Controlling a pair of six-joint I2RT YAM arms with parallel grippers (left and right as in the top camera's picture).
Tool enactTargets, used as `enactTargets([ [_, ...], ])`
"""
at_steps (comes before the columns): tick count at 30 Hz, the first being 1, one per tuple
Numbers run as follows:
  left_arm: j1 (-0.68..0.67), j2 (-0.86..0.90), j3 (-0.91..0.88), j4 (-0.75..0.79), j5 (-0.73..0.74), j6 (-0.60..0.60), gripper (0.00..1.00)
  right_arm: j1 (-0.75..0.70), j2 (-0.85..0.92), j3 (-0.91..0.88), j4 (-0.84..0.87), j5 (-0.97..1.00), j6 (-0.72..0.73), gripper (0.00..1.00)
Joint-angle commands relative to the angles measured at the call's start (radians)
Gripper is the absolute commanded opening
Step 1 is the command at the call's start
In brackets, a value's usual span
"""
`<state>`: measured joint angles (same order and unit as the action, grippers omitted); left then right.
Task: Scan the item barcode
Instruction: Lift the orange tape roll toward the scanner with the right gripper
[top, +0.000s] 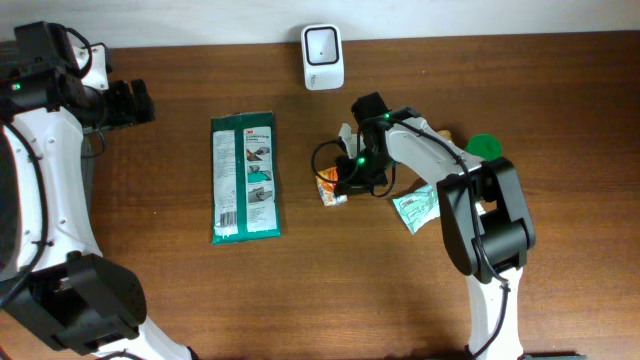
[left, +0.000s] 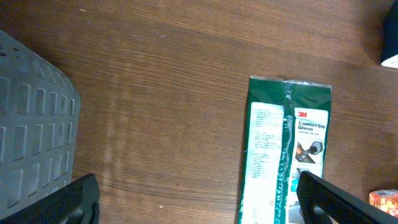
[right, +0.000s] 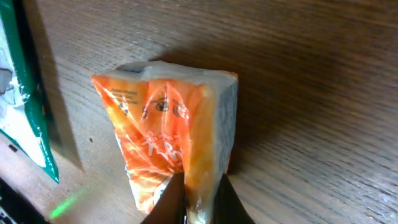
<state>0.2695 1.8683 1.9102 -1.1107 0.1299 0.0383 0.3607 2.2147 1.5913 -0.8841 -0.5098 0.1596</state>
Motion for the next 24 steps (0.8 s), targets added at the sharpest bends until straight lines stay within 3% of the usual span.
enactTargets([
  [1, 0.0, -0.006, 0.006, 0.001, 0.003, 0.015, 0.99, -0.017, 0.003, 0.005, -0.049, -0.087, 0.004, 0.04],
  [3, 0.0, -0.006, 0.006, 0.001, 0.003, 0.015, 0.99, -0.022, -0.029, 0.025, -0.069, -0.186, -0.031, 0.04],
  [6, 0.0, -0.006, 0.006, 0.001, 0.003, 0.015, 0.99, -0.033, -0.129, 0.053, -0.061, -0.521, -0.125, 0.04],
  [14, 0.0, -0.006, 0.006, 0.001, 0.003, 0.015, 0.99, -0.178, -0.224, 0.075, -0.043, -1.019, -0.126, 0.04],
  [19, 0.0, -0.006, 0.006, 0.001, 0.003, 0.015, 0.99, -0.268, -0.225, 0.075, -0.117, -1.043, -0.119, 0.04],
  [24, 0.0, -0.006, 0.006, 0.001, 0.004, 0.015, 0.99, -0.27, -0.226, 0.075, -0.138, -1.043, -0.119, 0.04],
])
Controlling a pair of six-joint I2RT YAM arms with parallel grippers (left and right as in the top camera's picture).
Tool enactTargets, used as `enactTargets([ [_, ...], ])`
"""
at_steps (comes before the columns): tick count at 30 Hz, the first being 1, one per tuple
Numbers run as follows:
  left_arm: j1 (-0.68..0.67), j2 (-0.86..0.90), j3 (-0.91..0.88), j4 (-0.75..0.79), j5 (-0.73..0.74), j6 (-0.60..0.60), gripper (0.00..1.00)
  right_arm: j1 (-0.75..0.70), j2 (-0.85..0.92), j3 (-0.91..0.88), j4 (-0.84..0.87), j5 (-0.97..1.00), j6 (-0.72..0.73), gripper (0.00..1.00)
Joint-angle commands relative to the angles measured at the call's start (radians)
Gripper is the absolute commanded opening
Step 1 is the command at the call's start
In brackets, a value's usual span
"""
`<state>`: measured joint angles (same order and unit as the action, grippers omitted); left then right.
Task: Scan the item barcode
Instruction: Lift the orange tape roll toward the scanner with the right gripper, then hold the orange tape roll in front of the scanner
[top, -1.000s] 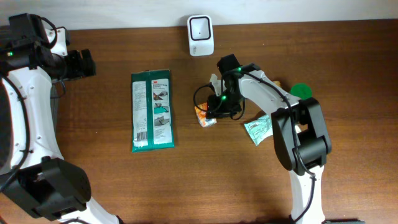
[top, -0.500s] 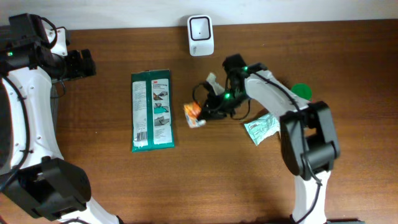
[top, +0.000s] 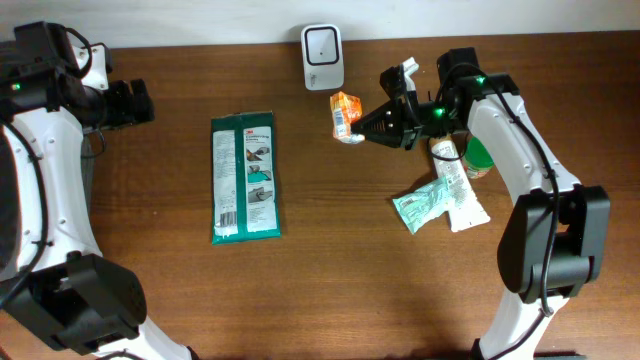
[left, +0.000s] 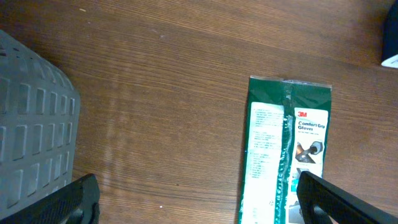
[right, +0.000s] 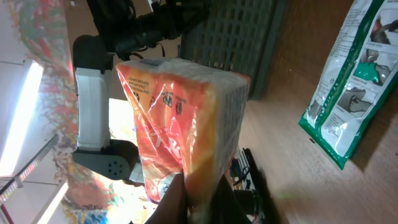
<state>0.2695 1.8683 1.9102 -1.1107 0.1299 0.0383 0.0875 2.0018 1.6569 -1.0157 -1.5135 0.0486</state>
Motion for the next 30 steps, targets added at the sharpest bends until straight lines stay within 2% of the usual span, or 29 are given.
enactTargets([
  [1, 0.0, -0.006, 0.006, 0.001, 0.003, 0.015, 0.99, 0.003, -0.014, 0.01, -0.013, -0.039, -0.008, 0.04],
  [7, 0.0, -0.006, 0.006, 0.001, 0.003, 0.015, 0.99, 0.004, -0.063, 0.01, -0.022, -0.034, -0.069, 0.04],
  [9, 0.0, -0.006, 0.006, 0.001, 0.003, 0.015, 0.99, 0.006, -0.071, 0.01, -0.042, 0.073, -0.068, 0.04],
  [13, 0.0, -0.006, 0.006, 0.001, 0.003, 0.015, 0.99, 0.143, -0.071, 0.009, -0.096, 0.502, -0.063, 0.04],
  [17, 0.0, -0.006, 0.006, 0.001, 0.003, 0.015, 0.99, 0.28, -0.071, 0.037, -0.097, 1.032, 0.151, 0.04],
  [18, 0.0, -0.006, 0.006, 0.001, 0.003, 0.015, 0.99, 0.288, -0.071, 0.06, -0.111, 1.092, 0.171, 0.04],
  [19, 0.0, -0.006, 0.006, 0.001, 0.003, 0.015, 0.99, 0.292, -0.068, 0.1, -0.132, 1.164, 0.192, 0.04],
  [22, 0.0, -0.006, 0.006, 0.001, 0.003, 0.015, 0.99, 0.293, -0.003, 0.368, -0.211, 1.467, 0.198, 0.04],
  [24, 0.0, -0.006, 0.006, 0.001, 0.003, 0.015, 0.99, 0.301, 0.046, 0.461, -0.149, 1.617, 0.154, 0.04],
  [27, 0.0, -0.006, 0.006, 0.001, 0.003, 0.015, 0.99, 0.33, 0.106, 0.48, 0.092, 1.851, 0.001, 0.04],
  [28, 0.0, -0.006, 0.006, 0.001, 0.003, 0.015, 0.99, 0.351, 0.153, 0.48, 0.237, 2.004, -0.092, 0.04],
  [30, 0.0, -0.006, 0.006, 0.001, 0.003, 0.015, 0.99, 0.365, 0.216, 0.48, 0.433, 2.074, -0.289, 0.04],
])
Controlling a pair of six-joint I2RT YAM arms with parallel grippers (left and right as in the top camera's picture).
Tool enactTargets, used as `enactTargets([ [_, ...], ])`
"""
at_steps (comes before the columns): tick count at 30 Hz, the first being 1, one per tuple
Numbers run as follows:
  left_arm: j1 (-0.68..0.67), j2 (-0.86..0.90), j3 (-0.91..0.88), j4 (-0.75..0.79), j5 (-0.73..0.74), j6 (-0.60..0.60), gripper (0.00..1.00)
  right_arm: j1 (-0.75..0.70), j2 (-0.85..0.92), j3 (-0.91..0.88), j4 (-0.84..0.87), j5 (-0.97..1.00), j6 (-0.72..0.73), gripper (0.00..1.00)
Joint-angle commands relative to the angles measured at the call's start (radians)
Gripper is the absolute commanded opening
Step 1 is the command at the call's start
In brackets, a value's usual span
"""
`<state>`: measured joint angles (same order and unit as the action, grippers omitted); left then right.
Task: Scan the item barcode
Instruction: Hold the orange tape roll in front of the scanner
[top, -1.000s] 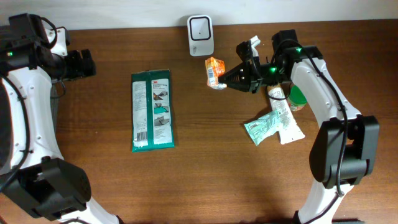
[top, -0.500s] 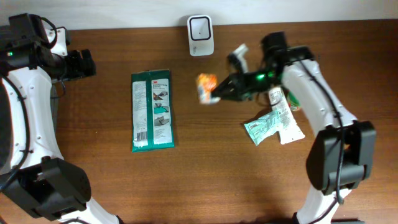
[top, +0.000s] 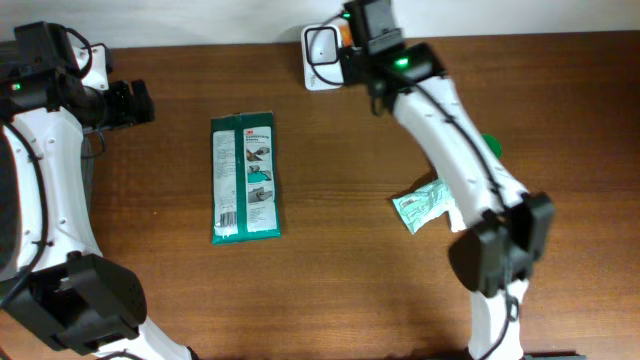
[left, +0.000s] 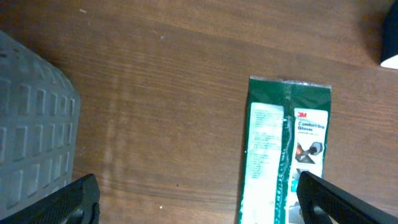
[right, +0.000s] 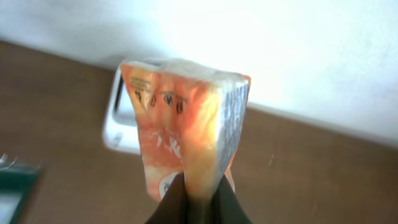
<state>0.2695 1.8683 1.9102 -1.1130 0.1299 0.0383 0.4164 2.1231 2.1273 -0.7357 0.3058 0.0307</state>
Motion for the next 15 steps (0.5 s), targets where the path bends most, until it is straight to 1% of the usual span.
enactTargets([
  [1, 0.0, -0.006, 0.006, 0.003, 0.003, 0.015, 0.99, 0.044, 0.146, 0.01, 0.296, 0.256, -0.41, 0.04],
  [2, 0.0, -0.006, 0.006, 0.003, 0.004, 0.015, 0.99, 0.045, 0.179, 0.01, 0.384, 0.256, -0.481, 0.04],
  [3, 0.0, -0.006, 0.006, 0.003, 0.004, 0.015, 0.99, 0.045, 0.2, 0.01, 0.433, 0.256, -0.514, 0.04],
  [5, 0.0, -0.006, 0.006, 0.003, 0.003, 0.015, 0.99, 0.045, 0.269, 0.01, 0.575, 0.246, -0.625, 0.04],
  [6, 0.0, -0.006, 0.006, 0.003, 0.004, 0.015, 0.99, 0.045, 0.288, 0.01, 0.607, 0.244, -0.669, 0.04],
  [7, 0.0, -0.006, 0.006, 0.003, 0.003, 0.015, 0.99, 0.045, 0.317, 0.01, 0.64, 0.244, -0.746, 0.04],
  [11, 0.0, -0.006, 0.006, 0.003, 0.004, 0.015, 0.99, 0.044, 0.374, 0.01, 0.658, 0.221, -0.883, 0.04],
  [13, 0.0, -0.006, 0.006, 0.003, 0.003, 0.015, 0.99, 0.045, 0.39, 0.01, 0.662, 0.221, -0.917, 0.04],
  [15, 0.0, -0.006, 0.006, 0.003, 0.004, 0.015, 0.99, 0.045, 0.392, 0.01, 0.667, 0.222, -0.917, 0.04],
])
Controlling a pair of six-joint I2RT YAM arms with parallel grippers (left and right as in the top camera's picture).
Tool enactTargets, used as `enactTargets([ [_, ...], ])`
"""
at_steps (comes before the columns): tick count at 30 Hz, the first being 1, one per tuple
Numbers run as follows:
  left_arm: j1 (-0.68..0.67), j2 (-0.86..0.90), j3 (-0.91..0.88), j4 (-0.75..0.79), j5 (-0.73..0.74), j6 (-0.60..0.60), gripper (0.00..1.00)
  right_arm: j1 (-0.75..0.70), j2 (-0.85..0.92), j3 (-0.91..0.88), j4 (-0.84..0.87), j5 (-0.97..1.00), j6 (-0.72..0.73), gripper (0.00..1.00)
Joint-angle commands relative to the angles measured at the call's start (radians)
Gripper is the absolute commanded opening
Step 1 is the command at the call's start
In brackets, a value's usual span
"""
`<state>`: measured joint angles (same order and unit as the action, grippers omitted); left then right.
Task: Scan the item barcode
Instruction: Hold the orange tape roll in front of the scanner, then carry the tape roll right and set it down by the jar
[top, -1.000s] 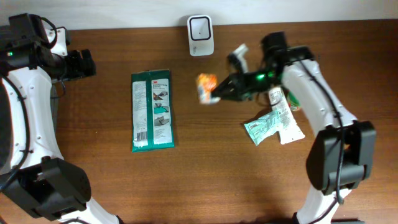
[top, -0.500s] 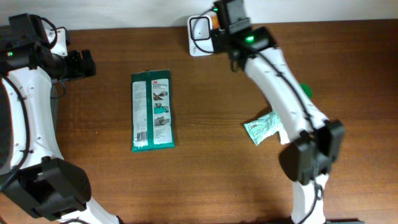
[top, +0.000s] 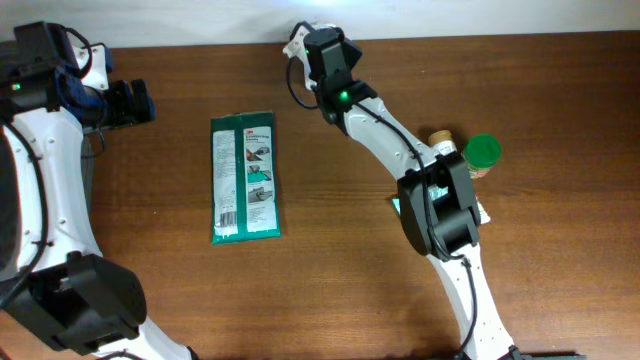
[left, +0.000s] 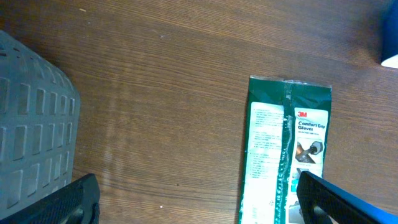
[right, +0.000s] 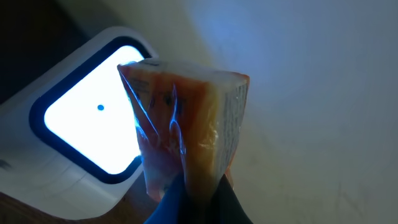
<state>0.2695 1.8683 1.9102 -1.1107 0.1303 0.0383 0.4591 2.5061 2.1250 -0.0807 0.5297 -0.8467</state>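
Observation:
An orange snack packet (right: 186, 124) is pinched at its lower edge by my right gripper (right: 193, 186), which is shut on it. Right behind it, to the left, is the white barcode scanner (right: 43, 180), its window (right: 81, 130) lit bright white with a blue rim. In the overhead view the right wrist (top: 325, 50) sits over the scanner at the table's back edge and hides both scanner and packet. My left gripper (left: 196, 205) is open above bare wood at the far left, nothing between its fingers (left: 68, 202).
A green glove pack (top: 245, 177) lies flat left of centre. A green-lidded bottle (top: 484, 150) and a tube (top: 443, 143) lie at the right. A grey basket (left: 31, 124) is at the left edge. A white wall (right: 311, 93) rises behind the scanner.
My right gripper with the orange packet has moved left and closer to the scanner. The scanner window now fills the left of the wrist view and glows. The left arm has not moved.
My right gripper was shut on the orange packet lying on the table's middle. Then it held the packet in the air to the right of the scanner. Then the packet was just in front of the scanner, and now close against its lit window.

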Motion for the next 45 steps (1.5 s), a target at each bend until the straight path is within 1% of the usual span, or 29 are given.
enactTargets([
  [1, 0.0, -0.006, 0.006, 0.001, 0.003, 0.015, 0.99, 0.002, 0.009, 0.012, 0.018, -0.002, -0.039, 0.04],
  [8, 0.0, -0.006, 0.006, 0.001, 0.003, 0.015, 0.99, 0.019, -0.014, 0.012, 0.018, -0.002, -0.027, 0.04],
  [11, 0.0, -0.006, 0.006, 0.001, 0.003, 0.015, 0.99, 0.03, -0.068, 0.012, 0.016, -0.002, 0.102, 0.04],
  [12, 0.0, -0.006, 0.006, 0.001, 0.003, 0.015, 0.99, 0.033, -0.108, 0.012, -0.008, -0.021, 0.164, 0.04],
  [14, 0.0, -0.006, 0.006, 0.001, 0.003, 0.015, 0.99, 0.032, -0.18, 0.012, -0.106, -0.119, 0.271, 0.04],
  [15, 0.0, -0.006, 0.006, 0.001, 0.003, 0.015, 0.99, 0.031, -0.233, 0.012, -0.19, -0.211, 0.36, 0.04],
  [17, 0.0, -0.006, 0.006, 0.001, 0.003, 0.015, 0.99, 0.03, -0.309, 0.012, -0.311, -0.362, 0.463, 0.04],
  [19, 0.0, -0.006, 0.006, 0.001, 0.003, 0.015, 0.99, 0.03, -0.386, 0.012, -0.436, -0.388, 0.65, 0.04],
  [20, 0.0, -0.006, 0.006, 0.001, 0.003, 0.015, 0.99, 0.03, -0.433, 0.012, -0.531, -0.388, 0.768, 0.04],
  [24, 0.0, -0.006, 0.006, 0.001, 0.003, 0.015, 0.99, 0.01, -0.545, 0.012, -0.84, -0.388, 0.927, 0.04],
  [26, 0.0, -0.006, 0.006, 0.001, 0.003, 0.015, 0.99, -0.036, -0.568, 0.012, -1.033, -0.388, 1.007, 0.04],
  [28, 0.0, -0.006, 0.006, 0.001, 0.003, 0.015, 0.99, -0.101, -0.56, 0.008, -1.18, -0.387, 1.047, 0.04],
  [30, 0.0, -0.006, 0.006, 0.001, 0.003, 0.015, 0.99, -0.155, -0.54, -0.021, -1.256, -0.387, 1.047, 0.04],
  [32, 0.0, -0.006, 0.006, 0.001, 0.003, 0.015, 0.99, -0.19, -0.521, -0.079, -1.262, -0.388, 1.047, 0.04],
  [34, 0.0, -0.006, 0.006, 0.001, 0.003, 0.015, 0.99, -0.214, -0.509, -0.172, -1.228, -0.387, 1.046, 0.04],
  [37, 0.0, -0.006, 0.006, 0.001, 0.003, 0.015, 0.99, -0.226, -0.502, -0.34, -1.09, -0.388, 1.038, 0.04],
  [38, 0.0, -0.006, 0.006, 0.001, 0.003, 0.015, 0.99, -0.234, -0.502, -0.423, -1.021, -0.388, 1.038, 0.04],
  [40, 0.0, -0.006, 0.006, 0.001, 0.003, 0.015, 0.99, -0.246, -0.502, -0.518, -0.933, -0.392, 1.039, 0.04],
  [41, 0.0, -0.006, 0.006, 0.001, 0.003, 0.015, 0.99, -0.251, -0.502, -0.56, -0.889, -0.396, 1.04, 0.07],
  [42, 0.0, -0.006, 0.006, 0.001, 0.003, 0.015, 0.99, -0.254, -0.502, -0.595, -0.851, -0.399, 1.039, 0.13],
  [43, 0.0, -0.006, 0.006, 0.001, 0.003, 0.015, 0.99, -0.259, -0.502, -0.626, -0.823, -0.399, 1.04, 0.25],
  [44, 0.0, -0.006, 0.006, 0.001, 0.003, 0.015, 0.99, -0.262, -0.502, -0.656, -0.797, -0.4, 1.04, 0.46],
  [45, 0.0, -0.006, 0.006, 0.001, 0.003, 0.015, 0.99, -0.263, -0.502, -0.656, -0.792, -0.404, 1.04, 0.55],
])
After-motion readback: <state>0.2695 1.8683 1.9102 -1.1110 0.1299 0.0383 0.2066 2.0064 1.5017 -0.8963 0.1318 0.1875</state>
